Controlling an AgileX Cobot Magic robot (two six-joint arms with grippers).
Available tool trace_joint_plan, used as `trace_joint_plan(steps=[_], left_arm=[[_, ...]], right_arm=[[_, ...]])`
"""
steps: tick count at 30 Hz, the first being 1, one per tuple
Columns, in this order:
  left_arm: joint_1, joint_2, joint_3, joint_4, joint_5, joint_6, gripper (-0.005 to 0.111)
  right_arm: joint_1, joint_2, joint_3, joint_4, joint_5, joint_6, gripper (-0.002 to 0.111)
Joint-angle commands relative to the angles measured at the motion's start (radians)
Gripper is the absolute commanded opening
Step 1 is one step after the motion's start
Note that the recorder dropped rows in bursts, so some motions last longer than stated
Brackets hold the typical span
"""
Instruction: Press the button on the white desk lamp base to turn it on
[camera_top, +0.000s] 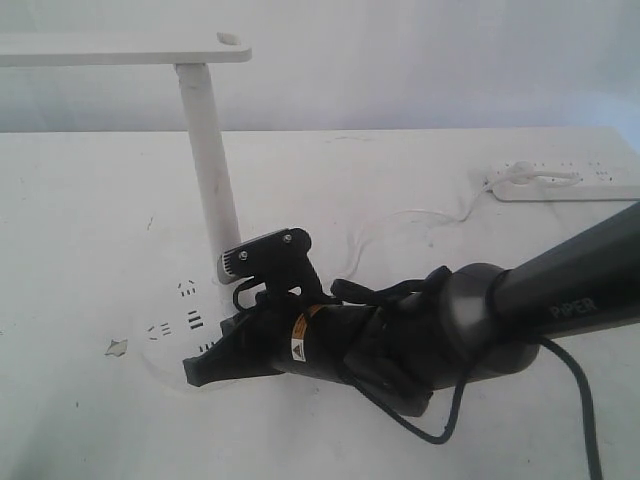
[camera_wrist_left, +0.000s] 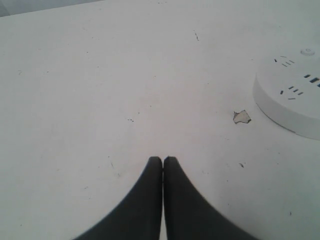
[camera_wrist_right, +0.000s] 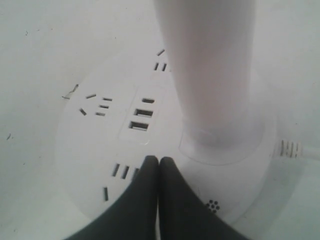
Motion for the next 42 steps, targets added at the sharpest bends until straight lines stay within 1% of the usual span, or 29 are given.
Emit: trace_joint_plan(steps=[1,7,42], left_arm=[[-0.003,-0.005,0.002,-0.003,-0.001,0.0,0.0],[-0.003,-0.005,0.002,-0.003,-0.001,0.0,0.0],[-0.003,-0.005,0.002,-0.003,-0.001,0.0,0.0]], right_arm=[[-0.001,0.003,-0.008,0.016,-0.011,-0.03,0.0],[-0.001,0.003,-0.008,0.085,0.001,-0.082,0.0],[-0.001,0.004,-0.008,0.089,0.069,-0.082,0.0]])
